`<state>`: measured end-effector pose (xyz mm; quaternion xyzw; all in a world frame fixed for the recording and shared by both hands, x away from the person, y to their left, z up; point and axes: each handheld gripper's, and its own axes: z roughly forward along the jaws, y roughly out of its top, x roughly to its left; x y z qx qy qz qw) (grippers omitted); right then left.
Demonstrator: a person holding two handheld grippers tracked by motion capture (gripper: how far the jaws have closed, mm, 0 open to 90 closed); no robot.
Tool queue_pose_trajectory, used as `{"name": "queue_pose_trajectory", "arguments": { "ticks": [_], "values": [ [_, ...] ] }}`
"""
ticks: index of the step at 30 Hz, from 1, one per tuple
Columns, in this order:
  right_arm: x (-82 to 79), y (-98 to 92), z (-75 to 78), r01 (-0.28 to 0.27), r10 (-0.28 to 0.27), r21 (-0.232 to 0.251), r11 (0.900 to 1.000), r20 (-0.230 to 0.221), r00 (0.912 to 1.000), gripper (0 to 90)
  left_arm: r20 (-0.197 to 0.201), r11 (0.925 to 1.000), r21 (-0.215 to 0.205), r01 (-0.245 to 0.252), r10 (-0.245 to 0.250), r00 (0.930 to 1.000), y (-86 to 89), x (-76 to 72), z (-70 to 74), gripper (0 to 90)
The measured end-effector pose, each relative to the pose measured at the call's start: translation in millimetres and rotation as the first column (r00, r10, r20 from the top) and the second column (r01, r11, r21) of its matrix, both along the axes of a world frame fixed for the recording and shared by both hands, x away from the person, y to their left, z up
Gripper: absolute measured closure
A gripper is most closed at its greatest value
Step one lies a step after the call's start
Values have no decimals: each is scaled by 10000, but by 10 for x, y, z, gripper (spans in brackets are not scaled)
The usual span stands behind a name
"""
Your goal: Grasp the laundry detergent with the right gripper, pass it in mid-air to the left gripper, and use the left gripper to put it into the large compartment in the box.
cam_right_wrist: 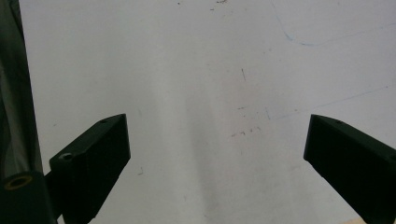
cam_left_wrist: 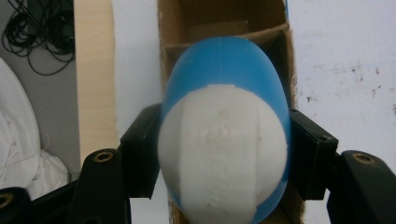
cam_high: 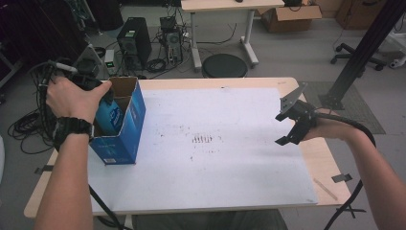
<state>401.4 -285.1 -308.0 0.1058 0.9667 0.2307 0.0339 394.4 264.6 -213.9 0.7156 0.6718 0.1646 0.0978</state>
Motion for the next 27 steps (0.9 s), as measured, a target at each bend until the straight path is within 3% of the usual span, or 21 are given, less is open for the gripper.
{"name": "queue_pose_trajectory", "arguments": {
  "ticks": [6,12,21,27],
  "values": [
    [-3,-12,-9,45,-45,74,10000,-40,10000,67,-284,9996,-284,50,-58,9996,8,12,-238,385],
    [-9,-10,-26,51,-51,1,10000,-90,9999,67,-441,9998,-198,-21,12,9990,-3,29,-426,385],
    [-8,-34,-24,180,-180,58,9998,-86,9998,69,-735,9999,-108,42,-50,9973,3,28,-586,385],
    [-20,-26,-35,171,-170,34,9998,-113,9998,69,-695,9997,-229,29,-45,9976,18,14,-627,384]
  ]
}}
